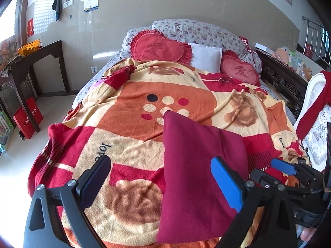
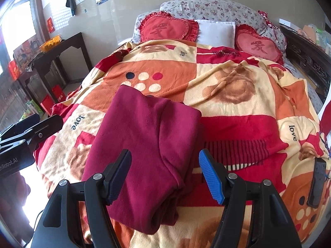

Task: Fold small clothes

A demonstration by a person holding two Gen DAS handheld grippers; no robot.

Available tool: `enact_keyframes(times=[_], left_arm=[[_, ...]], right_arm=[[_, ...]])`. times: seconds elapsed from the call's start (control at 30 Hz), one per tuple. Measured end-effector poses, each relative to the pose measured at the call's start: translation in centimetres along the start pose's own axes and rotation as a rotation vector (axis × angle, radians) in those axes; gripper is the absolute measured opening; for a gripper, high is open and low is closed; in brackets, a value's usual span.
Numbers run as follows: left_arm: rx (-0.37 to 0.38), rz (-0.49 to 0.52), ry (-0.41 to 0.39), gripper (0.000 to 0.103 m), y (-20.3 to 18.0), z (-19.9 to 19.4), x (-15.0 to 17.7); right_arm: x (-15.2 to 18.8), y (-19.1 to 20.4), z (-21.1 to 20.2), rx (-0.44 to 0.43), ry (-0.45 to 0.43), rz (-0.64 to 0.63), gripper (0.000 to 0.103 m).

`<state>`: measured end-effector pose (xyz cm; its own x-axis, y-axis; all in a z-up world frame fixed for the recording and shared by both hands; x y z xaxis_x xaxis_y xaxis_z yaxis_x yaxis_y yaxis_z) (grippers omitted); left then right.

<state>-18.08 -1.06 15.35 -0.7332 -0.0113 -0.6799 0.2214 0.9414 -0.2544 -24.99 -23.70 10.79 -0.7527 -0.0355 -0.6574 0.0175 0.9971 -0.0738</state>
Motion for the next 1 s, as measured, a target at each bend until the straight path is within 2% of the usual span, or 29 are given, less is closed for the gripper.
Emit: enact_keyframes(times=[0.73, 1.0], left_arm=[[-0.002, 0.021, 0.031, 0.099, -0.9, 1.9, 0.2], [0.004, 0.045, -0.013, 0.099, -1.0, 1.8, 0.6]], right_arm=[[-0.4, -0.4, 1.9, -0.011, 0.028, 0.002, 0.049], [0.1, -0.6, 2.0, -0.012, 0.026, 0.012, 0.049]])
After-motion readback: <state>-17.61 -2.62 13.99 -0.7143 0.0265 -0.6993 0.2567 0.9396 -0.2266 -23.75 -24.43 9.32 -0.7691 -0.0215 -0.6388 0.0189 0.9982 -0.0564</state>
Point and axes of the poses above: each gripper's, at about its wrist camera, not at the fingertips, and z roughly the way its jaws point, y to its left, x to its underside, the point moved 1 cm from there along z, roughly the way its jaws point, and after that the axes turned 15 degrees about -z, right-handed, at the moved point
